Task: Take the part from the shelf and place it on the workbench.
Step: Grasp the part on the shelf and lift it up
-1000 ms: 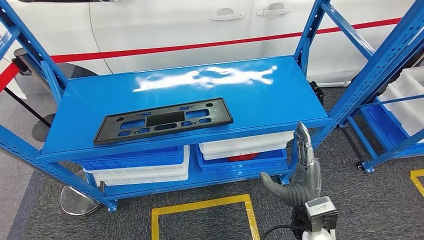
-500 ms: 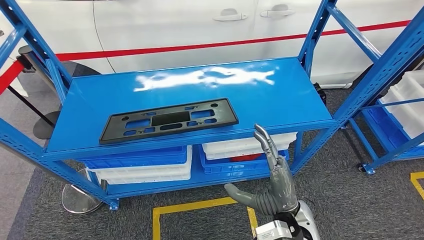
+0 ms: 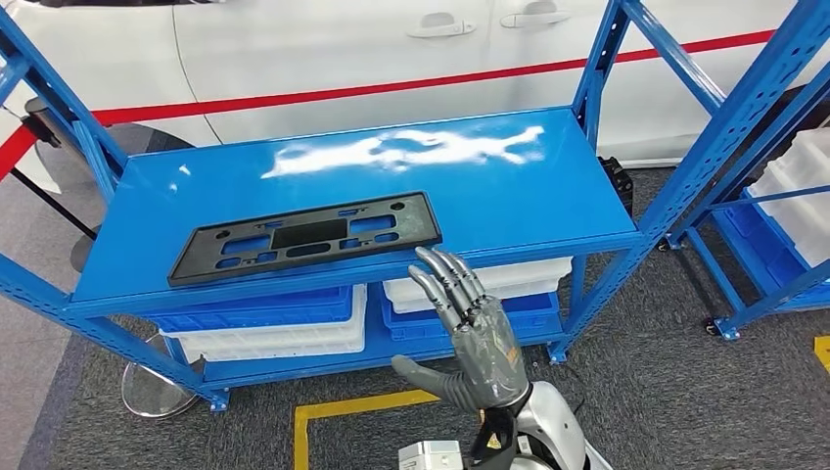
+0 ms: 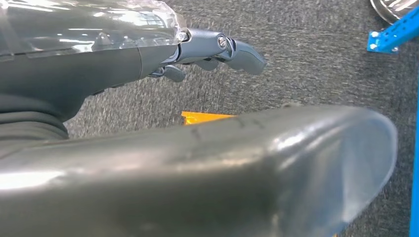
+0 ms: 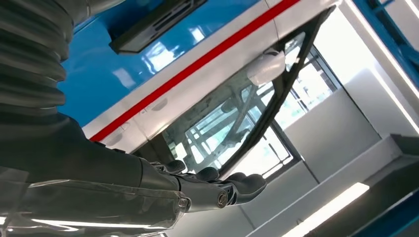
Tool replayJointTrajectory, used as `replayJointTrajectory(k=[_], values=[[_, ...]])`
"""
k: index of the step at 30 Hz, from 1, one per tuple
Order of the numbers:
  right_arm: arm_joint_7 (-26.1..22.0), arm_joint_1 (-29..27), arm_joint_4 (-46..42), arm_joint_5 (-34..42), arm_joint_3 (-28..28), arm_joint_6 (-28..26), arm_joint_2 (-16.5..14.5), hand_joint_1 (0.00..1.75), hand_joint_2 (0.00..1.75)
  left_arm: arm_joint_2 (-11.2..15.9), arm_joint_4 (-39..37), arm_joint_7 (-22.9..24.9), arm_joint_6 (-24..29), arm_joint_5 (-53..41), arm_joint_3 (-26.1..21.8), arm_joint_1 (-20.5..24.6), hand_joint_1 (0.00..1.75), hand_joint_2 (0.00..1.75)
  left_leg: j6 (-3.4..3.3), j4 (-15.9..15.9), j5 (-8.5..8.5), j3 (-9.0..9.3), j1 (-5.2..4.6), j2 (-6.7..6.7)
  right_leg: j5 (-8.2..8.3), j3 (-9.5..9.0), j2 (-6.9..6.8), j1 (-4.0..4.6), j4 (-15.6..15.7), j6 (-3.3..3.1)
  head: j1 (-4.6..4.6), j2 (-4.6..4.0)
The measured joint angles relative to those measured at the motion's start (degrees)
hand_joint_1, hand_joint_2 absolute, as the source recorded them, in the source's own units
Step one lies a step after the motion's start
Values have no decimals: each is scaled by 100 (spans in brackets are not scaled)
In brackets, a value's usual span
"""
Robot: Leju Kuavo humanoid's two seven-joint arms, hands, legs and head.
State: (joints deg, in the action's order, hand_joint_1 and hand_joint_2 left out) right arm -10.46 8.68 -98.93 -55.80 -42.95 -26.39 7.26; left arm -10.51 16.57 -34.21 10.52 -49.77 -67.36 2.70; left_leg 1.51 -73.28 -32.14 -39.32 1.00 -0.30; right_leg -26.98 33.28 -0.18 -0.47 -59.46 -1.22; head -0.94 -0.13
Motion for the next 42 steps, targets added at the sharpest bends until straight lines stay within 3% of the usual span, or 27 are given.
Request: replayJointTrajectory(k=[2, 4, 7, 9, 11, 13, 15, 16, 18, 20, 23, 25, 28, 29, 30, 31, 33, 35, 39, 40, 42], values=[[209, 134, 173, -180, -239, -61, -1, 0, 175, 4, 0, 0, -1, -13, 0, 10, 0, 0, -97, 902, 438, 405, -41, 2, -18, -33, 9, 22, 0, 5, 3, -1], [419, 249, 343, -352, -461, -124, -3, 0, 175, 10, -2, -1, -2, -34, 1, 27, 0, 0, -152, 1396, 589, 616, -87, 5, -24, -28, 12, 24, -2, 48, 6, -1], [765, 397, 624, -620, -811, -219, -17, 0, 175, 13, -8, -2, -5, -66, 1, 32, 0, 0, -189, 1469, 604, 628, -109, -1, -10, -28, 11, 10, 29, 143, 7, -1], [972, 482, 787, -794, -1022, -290, -35, 0, 175, 13, -9, -2, -9, -75, 1, 35, 0, 0, -249, 1548, 650, 665, -79, 0, -101, 2, 14, 7, -70, 197, 10, -1], [1165, 588, 993, -960, -1220, -359, -55, 0, 175, 13, -10, -2, -17, -80, 2, 47, 0, 0, -293, 1596, 677, 687, -60, 6, -413, 256, 17, -5, -615, 231, 14, -1], [1355, 659, 1263, -1130, -1438, -419, -63, 0, 175, 13, -17, -1, -34, -80, 2, 54, 0, 0, -306, 1594, 674, 681, -65, 8, -723, 641, 17, -17, -1367, 256, 14, -1], [1518, 698, 1525, -1303, -1648, -475, -65, 0, 175, 13, -24, 4, -63, -79, 15, 54, 0, 0, -308, 1582, 663, 682, -68, 2, -688, 795, 16, -27, -1603, 267, 14, -1], [1592, 734, 1654, -1391, -1747, -509, -72, 0, 175, 13, -26, 9, -78, -75, 33, 54, 0, 0, -302, 1573, 653, 690, -68, -2, -515, 710, 15, -30, -1396, 263, 14, -1], [1734, 836, 1931, -1570, -1933, -581, -108, 0, 175, 13, -33, 21, -102, -61, 80, 58, 0, 0, -266, 1539, 616, 706, -78, -8, -111, 340, 11, -25, -604, 233, 14, -1], [1872, 938, 2227, -1755, -2118, -657, -172, 0, 175, 15, -39, 33, -121, -28, 123, 64, 0, 0, -210, 1500, 581, 699, -97, -8, 73, 99, 14, -8, -63, 181, 10, 0], [2055, 1049, 2687, -2019, -2389, -757, -303, 0, 175, 25, -48, 57, -187, 33, 201, 72, 0, 0, -117, 1495, 562, 690, -92, -5, 80, 85, 25, 7, 17, 91, 6, 0], [2172, 1138, 2992, -2189, -2549, -826, -410, 0, 175, 34, -60, 70, -260, 69, 246, 79, 0, 0, -46, 1295, 421, 608, -78, -3, 89, 73, 18, -10, 43, 23, 0, 0], [2338, 1281, 3450, -2446, -2792, -935, -574, 0, 175, 51, -79, 93, -378, 134, 309, 80, 0, 0, 33, 240, -82, 111, -59, -1, 75, 68, 7, -14, 51, -37, -10, -1], [2387, 1317, 3600, -2530, -2878, -962, -622, 0, 175, 58, -85, 104, -419, 155, 331, 78, 0, 0, 45, -67, -173, -47, -55, -1, 71, 65, 6, -10, 50, -42, -9, -1], [2440, 1354, 3757, -2623, -2965, -991, -676, 0, 175, 66, -93, 114, -470, 179, 352, 77, 0, 0, 47, -186, -152, -121, -52, -1, 66, 59, 9, -7, 49, -46, -10, -1], [2492, 1394, 3899, -2716, -3042, -1020, -737, 0, 175, 73, -101, 124, -521, 206, 369, 77, 0, 0, 40, -66, -15, -79, -50, -1, 60, 46, 15, -5, 48, -45, -10, -1], [2601, 1498, 4147, -2915, -3168, -1101, -878, 0, 175, 88, -112, 140, -635, 256, 387, 82, 0, 0, -5, 705, 413, 268, -53, 1, 39, 3, 32, -2, 48, -31, -10, -1], [2718, 1608, 4325, -3104, -3252, -1189, -1005, 0, 175, 105, -118, 158, -743, 305, 393, 98, 0, 0, -66, 1362, 627, 571, -82, 2, 20, -14, 42, 13, 44, 11, -7, -1], [2897, 1723, 4485, -3321, -3319, -1280, -1128, 0, 175, 115, -127, 179, -854, 356, 400, 98, 0, 0, -186, 1559, 640, 669, -90, -9, -4, -25, 39, 19, 48, 143, -2, 1], [2931, 1756, 4520, -3356, -3332, -1294, -1150, 0, 175, 116, -133, 184, -871, 360, 402, 95, 0, 0, -222, 1592, 650, 696, -74, -3, -63, 10, 36, 19, -46, 172, 1, 1], [2970, 1804, 4582, -3392, -3347, -1318, -1170, 0, 175, 116, -146, 190, -902, 362, 410, 102, 0, 0, -277, 1631, 649, 741, -57, 8, -333, 283, 32, 10, -599, 215, 5, 0]])
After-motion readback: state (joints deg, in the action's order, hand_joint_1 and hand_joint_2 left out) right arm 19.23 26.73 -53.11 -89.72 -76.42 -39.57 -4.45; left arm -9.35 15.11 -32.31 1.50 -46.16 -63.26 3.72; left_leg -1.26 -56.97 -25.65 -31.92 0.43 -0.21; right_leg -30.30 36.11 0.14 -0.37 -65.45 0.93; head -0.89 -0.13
